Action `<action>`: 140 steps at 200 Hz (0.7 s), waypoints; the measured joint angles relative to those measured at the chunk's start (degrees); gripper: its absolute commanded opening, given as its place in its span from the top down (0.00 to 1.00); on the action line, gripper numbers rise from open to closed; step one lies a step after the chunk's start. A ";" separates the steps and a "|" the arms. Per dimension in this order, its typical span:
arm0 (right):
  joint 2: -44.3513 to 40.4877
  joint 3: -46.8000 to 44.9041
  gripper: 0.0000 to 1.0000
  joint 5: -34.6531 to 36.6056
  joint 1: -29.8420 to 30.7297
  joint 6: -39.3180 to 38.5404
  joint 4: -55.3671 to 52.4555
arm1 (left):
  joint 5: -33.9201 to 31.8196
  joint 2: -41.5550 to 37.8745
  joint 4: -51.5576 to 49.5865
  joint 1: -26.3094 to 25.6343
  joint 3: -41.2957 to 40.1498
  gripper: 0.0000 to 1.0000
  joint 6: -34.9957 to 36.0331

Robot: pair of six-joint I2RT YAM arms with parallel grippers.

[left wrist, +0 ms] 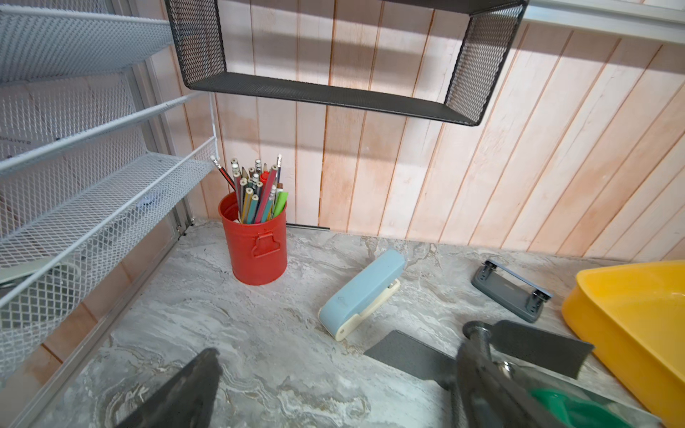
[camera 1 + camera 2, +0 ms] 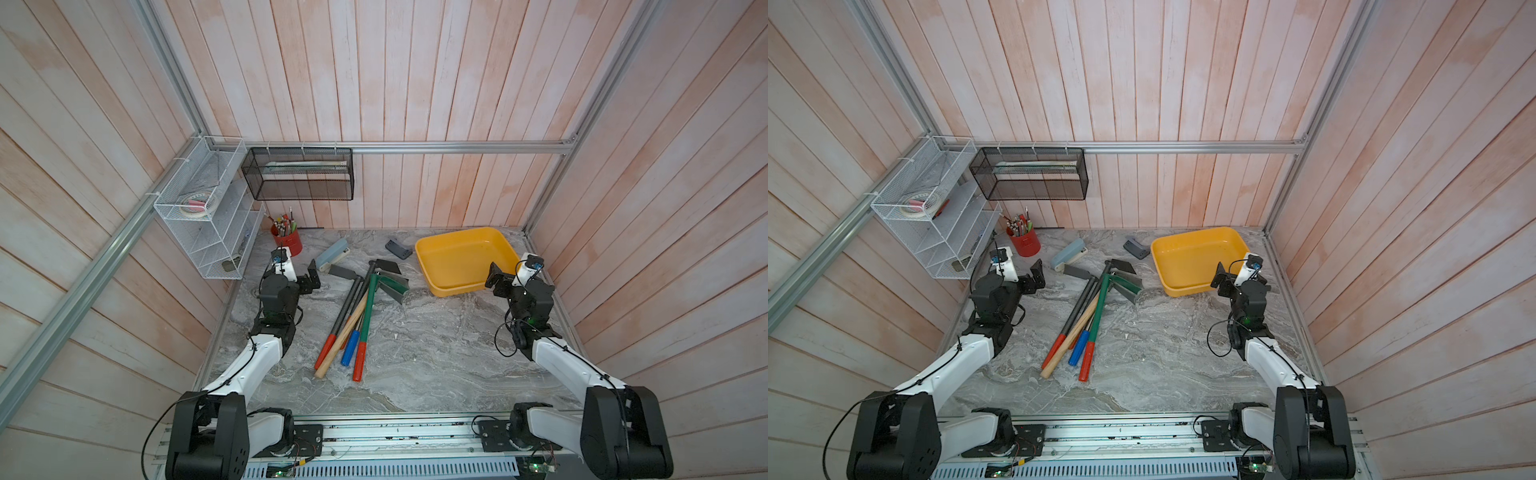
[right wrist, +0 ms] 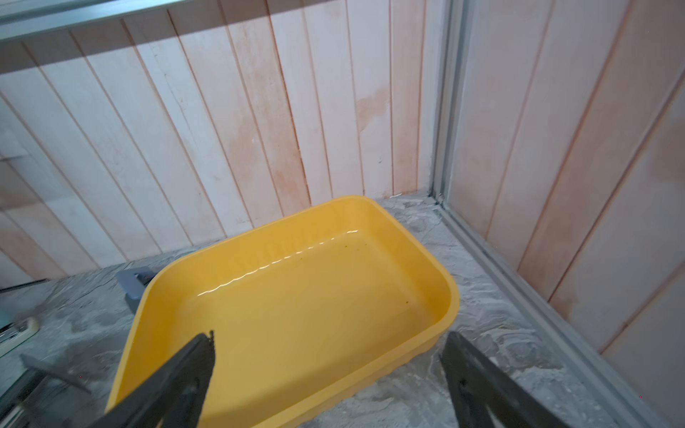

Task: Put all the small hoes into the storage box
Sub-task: Pick up the hoe from the center of the board.

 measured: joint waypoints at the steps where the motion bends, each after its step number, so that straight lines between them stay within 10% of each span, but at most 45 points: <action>1: 0.00 0.00 0.02 0.00 0.00 0.00 0.00 | 0.00 0.00 0.00 0.00 0.00 0.00 0.00; 140: 0.92 11.13 0.02 -2.86 25.49 15.52 -27.76 | 6.34 -4.63 -34.14 -8.41 5.68 0.00 -14.71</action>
